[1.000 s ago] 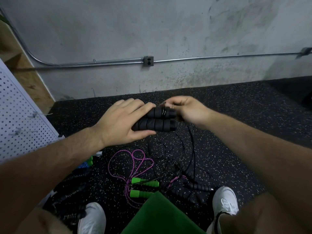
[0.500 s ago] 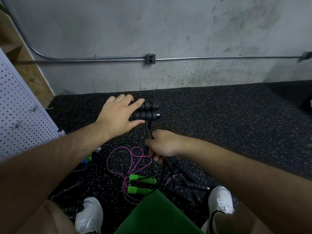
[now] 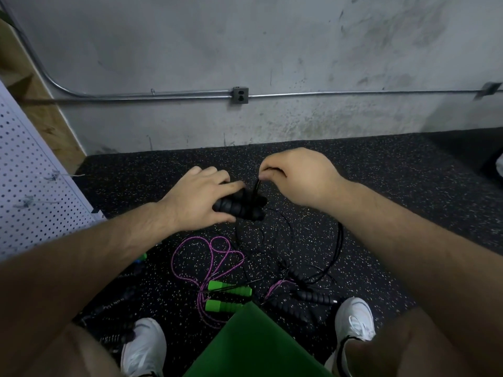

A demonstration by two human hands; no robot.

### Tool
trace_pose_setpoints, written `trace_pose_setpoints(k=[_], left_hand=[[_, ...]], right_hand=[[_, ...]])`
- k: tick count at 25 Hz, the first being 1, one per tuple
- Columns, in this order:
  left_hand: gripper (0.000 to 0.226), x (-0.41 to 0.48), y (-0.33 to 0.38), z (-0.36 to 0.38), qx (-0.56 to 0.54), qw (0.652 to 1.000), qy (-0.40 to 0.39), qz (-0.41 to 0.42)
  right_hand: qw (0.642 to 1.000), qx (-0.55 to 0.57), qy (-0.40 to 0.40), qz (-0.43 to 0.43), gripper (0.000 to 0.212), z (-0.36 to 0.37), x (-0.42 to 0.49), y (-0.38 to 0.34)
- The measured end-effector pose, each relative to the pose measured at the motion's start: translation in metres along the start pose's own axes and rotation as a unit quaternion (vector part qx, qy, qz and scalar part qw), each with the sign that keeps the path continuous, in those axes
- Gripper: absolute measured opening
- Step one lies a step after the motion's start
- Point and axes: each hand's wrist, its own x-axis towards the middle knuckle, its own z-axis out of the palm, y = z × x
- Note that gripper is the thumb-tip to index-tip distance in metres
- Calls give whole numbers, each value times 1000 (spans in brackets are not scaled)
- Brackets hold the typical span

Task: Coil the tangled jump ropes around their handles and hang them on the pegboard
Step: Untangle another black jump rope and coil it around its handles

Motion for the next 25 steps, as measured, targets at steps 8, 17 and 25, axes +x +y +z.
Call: trace_pose_setpoints(k=[8,17,25], left_hand=[[81,-9,27,-26,-244,970,11,-3],[81,11,16,-28,-50,987,96,-115],[82,9,-11,-9,8,988,32,-152]], right_hand=[[903,414,-26,110,5,26,11,42],[849,463,-189,171,37,71,-9,-10],[962,166,-199,89,28,23,-17,-43]])
